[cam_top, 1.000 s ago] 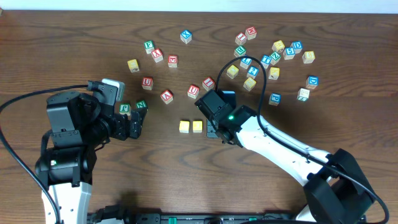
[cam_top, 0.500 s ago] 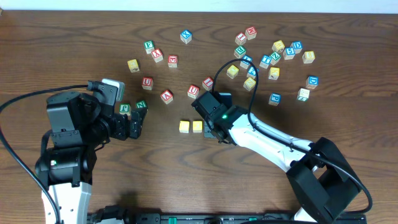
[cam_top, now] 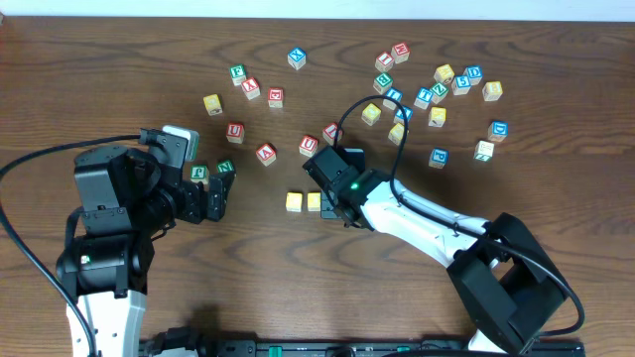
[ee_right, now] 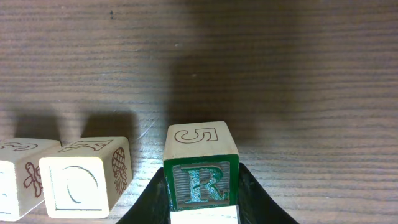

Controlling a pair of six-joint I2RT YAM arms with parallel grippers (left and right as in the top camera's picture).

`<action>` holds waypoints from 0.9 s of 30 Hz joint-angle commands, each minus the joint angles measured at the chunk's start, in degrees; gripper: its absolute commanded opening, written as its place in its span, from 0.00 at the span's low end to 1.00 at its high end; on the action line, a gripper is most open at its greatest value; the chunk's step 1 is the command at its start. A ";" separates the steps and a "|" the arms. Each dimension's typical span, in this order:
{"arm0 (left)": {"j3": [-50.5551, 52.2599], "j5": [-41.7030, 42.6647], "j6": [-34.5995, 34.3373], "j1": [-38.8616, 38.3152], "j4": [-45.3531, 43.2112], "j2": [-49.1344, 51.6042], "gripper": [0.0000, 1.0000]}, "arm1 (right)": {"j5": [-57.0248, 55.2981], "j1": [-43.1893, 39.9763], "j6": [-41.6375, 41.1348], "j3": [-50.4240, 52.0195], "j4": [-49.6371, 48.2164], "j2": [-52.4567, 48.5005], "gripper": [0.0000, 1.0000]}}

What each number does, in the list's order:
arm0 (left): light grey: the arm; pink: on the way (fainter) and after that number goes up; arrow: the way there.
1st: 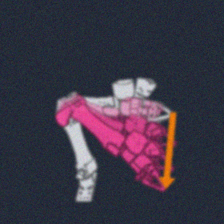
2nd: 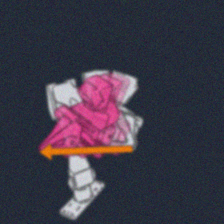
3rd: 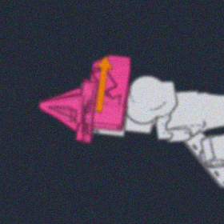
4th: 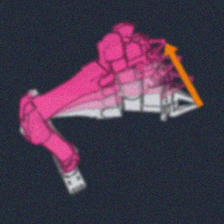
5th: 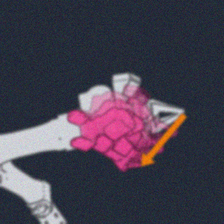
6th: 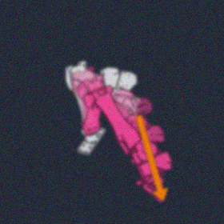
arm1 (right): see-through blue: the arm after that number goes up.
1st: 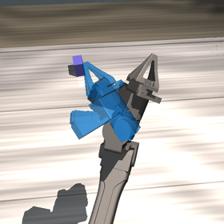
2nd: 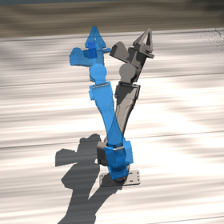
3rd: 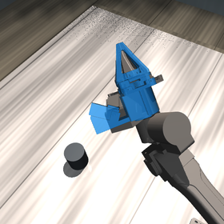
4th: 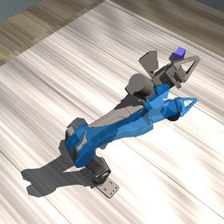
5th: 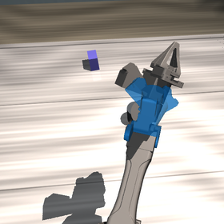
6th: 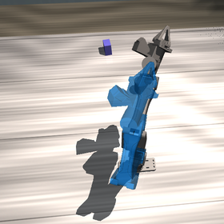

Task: Spell out CORL
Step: 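Lower the R block to the right of the O block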

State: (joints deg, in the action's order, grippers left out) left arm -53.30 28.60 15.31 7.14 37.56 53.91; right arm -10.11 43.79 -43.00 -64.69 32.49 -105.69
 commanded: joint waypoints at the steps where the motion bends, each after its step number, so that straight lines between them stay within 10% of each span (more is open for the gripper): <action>1: -1.36 0.76 0.94 0.17 0.15 -0.04 0.98 | -0.22 1.68 -0.66 0.04 -0.20 -0.46 0.14; 27: -1.36 0.76 0.94 0.17 0.15 -0.04 0.98 | 0.24 1.51 -2.82 -0.07 0.37 -0.46 0.17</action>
State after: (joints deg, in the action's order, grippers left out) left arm -53.30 28.60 15.31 7.14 37.56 53.91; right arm -9.69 45.60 -44.75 -64.69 32.25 -105.69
